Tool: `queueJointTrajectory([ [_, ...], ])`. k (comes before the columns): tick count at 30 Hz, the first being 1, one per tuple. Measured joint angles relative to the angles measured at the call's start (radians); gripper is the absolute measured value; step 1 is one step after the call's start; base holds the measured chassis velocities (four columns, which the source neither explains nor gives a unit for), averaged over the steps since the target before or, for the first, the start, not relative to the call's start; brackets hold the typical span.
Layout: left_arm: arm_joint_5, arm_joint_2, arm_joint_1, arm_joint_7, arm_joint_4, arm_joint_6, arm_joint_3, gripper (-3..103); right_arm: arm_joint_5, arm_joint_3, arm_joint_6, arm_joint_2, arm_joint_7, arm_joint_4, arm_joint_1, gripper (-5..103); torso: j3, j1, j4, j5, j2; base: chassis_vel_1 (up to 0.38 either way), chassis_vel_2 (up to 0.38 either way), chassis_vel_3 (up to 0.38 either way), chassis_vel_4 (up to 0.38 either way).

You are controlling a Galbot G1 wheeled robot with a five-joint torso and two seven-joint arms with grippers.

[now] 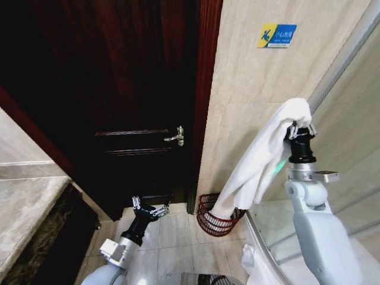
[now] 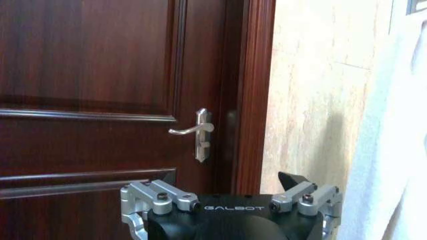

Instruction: Discard the used towel into the hamper.

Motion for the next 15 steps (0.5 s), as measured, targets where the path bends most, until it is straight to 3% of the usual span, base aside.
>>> queueJointTrajectory([
  [15, 0.0, 0.0, 0.0, 0.0, 0.0, 0.0, 0.0, 100, -0.003, -0.01, 0.048, 0.042, -0.066, -0.098, -0.04, 8, 0.0, 0.0, 0.0, 0.0, 0.0, 0.0, 0.0, 0.0, 0.0],
])
